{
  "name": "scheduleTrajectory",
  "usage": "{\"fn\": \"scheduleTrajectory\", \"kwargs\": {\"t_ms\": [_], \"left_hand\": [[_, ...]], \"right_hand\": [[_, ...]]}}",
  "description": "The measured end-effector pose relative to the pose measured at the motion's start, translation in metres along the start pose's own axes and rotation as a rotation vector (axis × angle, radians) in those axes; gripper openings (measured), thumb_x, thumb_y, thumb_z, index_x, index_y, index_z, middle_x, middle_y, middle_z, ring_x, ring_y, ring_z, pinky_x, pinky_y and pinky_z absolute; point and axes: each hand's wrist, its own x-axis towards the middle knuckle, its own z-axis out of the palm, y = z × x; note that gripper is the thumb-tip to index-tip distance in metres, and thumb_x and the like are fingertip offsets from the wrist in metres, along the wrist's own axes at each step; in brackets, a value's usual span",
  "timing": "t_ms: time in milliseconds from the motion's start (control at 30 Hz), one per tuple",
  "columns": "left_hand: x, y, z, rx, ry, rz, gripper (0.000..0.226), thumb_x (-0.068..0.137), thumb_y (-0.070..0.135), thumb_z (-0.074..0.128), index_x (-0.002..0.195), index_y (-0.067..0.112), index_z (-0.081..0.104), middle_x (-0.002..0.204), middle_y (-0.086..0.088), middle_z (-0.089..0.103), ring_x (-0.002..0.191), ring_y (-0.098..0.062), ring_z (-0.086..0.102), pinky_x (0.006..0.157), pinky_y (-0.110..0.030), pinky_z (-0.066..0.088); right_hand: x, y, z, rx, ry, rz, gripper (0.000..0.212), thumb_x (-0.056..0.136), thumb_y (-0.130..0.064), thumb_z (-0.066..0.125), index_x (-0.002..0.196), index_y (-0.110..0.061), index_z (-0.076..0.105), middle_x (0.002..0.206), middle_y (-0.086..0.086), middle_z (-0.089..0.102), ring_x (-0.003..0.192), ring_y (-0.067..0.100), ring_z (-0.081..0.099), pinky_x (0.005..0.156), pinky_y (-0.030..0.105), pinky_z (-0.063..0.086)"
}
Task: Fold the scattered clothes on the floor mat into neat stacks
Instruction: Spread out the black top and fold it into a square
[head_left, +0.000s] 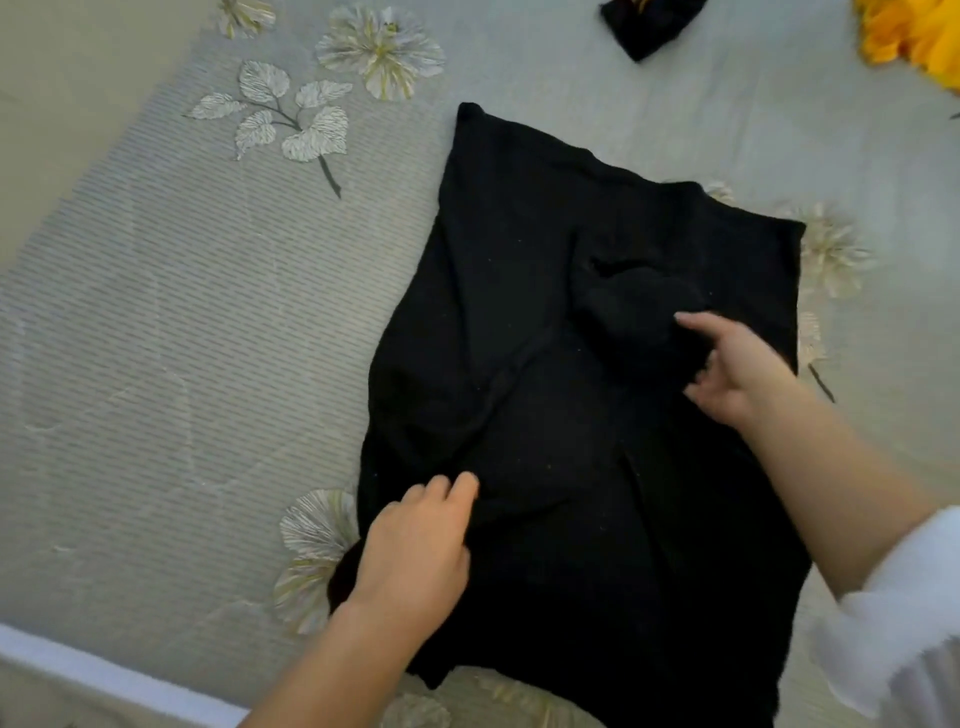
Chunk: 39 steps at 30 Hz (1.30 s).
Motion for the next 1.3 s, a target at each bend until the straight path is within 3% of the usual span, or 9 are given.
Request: {"fn": "scheduleTrajectory", "kwargs": {"t_ms": [133,333,500,567,700,833,933,1100,1300], "left_hand": [[-0.008,-0.004,0.012,0.087,-0.004,-0.03,0.059,0.084,0.022,0.053,0.139,0.034,0.034,0.11,0.007,0.051,0.103,-0.016,0.054,0.078,-0.03,0.046],[-0.025,-0.004,0.006,0.158,0.039,-0.194,0.073,0.078,0.02,0.067,0.143,0.037,0.037,0.096,0.004,0.051,0.077,-0.018,0.062,0.05,-0.029,0.041],[-0.042,0.01,0.024,0.228,-0.081,-0.173,0.081,0.086,0.043,0.05,0.145,0.053,-0.004,0.092,0.01,0.03,0.067,-0.008,0.046,0.046,-0.02,0.027],[-0.041,0.012,0.027,0.24,-0.143,-0.176,0.077,0.083,0.061,0.04,0.143,0.054,-0.008,0.089,0.011,0.035,0.063,-0.007,0.045,0.044,-0.02,0.027],[-0.026,0.02,0.021,0.216,0.014,-0.151,0.058,0.083,0.068,0.022,0.128,0.045,0.05,0.082,0.01,0.059,0.072,-0.013,0.065,0.051,-0.027,0.038],[-0.005,0.028,0.028,0.147,0.226,0.104,0.049,0.091,0.044,0.04,0.13,0.02,0.058,0.125,-0.006,0.056,0.113,-0.024,0.058,0.082,-0.037,0.054],[-0.005,0.021,0.047,0.265,0.011,0.149,0.064,0.095,0.054,0.029,0.152,0.027,0.018,0.16,-0.013,0.006,0.147,-0.029,0.004,0.118,-0.044,0.017],[-0.033,-0.001,0.061,0.275,-0.113,0.139,0.067,0.091,0.063,0.001,0.15,0.033,-0.006,0.158,-0.003,-0.02,0.144,-0.019,-0.022,0.117,-0.038,-0.006],[-0.081,-0.022,0.056,0.198,-0.292,0.321,0.081,0.088,0.067,0.028,0.15,0.031,-0.009,0.158,0.003,-0.02,0.144,-0.012,-0.022,0.116,-0.032,-0.011]], "right_hand": [[0.026,0.003,-0.013,0.012,0.058,0.068,0.035,0.084,-0.014,0.067,0.119,-0.014,0.062,0.108,0.01,0.071,0.09,0.027,0.071,0.067,0.038,0.058],[0.033,-0.042,-0.03,0.227,0.054,-0.404,0.033,0.089,-0.001,0.054,0.113,-0.021,0.063,0.109,0.007,0.071,0.097,0.025,0.069,0.08,0.04,0.058],[0.061,-0.02,-0.073,-0.237,0.32,-0.271,0.05,0.089,-0.013,0.06,0.137,-0.015,0.045,0.123,0.007,0.055,0.099,0.021,0.058,0.076,0.032,0.055],[0.072,0.005,-0.083,-0.43,0.435,-0.262,0.065,0.086,-0.018,0.063,0.144,-0.012,0.034,0.133,0.01,0.049,0.113,0.027,0.053,0.095,0.039,0.048],[0.059,0.047,-0.072,-0.981,0.537,-0.65,0.079,0.085,-0.031,0.062,0.15,-0.017,0.02,0.155,0.012,0.02,0.141,0.032,0.02,0.112,0.049,0.022],[0.03,0.098,-0.063,-1.369,0.206,-0.967,0.077,0.088,-0.051,0.044,0.152,-0.028,0.007,0.16,0.007,-0.002,0.147,0.025,-0.007,0.116,0.046,0.004],[0.008,0.143,-0.07,-1.641,-0.041,-0.941,0.071,0.091,-0.056,0.027,0.151,-0.033,-0.004,0.159,0.004,-0.015,0.143,0.021,-0.022,0.119,0.046,-0.001],[-0.032,0.188,-0.116,-1.734,-0.194,-0.852,0.066,0.093,-0.059,0.016,0.148,-0.036,-0.012,0.157,-0.004,-0.02,0.144,0.019,-0.023,0.119,0.043,-0.004],[-0.086,0.229,-0.177,-1.79,-0.365,-0.684,0.096,0.074,-0.084,0.026,0.142,-0.043,-0.028,0.15,-0.002,-0.039,0.137,0.021,-0.038,0.115,0.039,-0.02]]}}
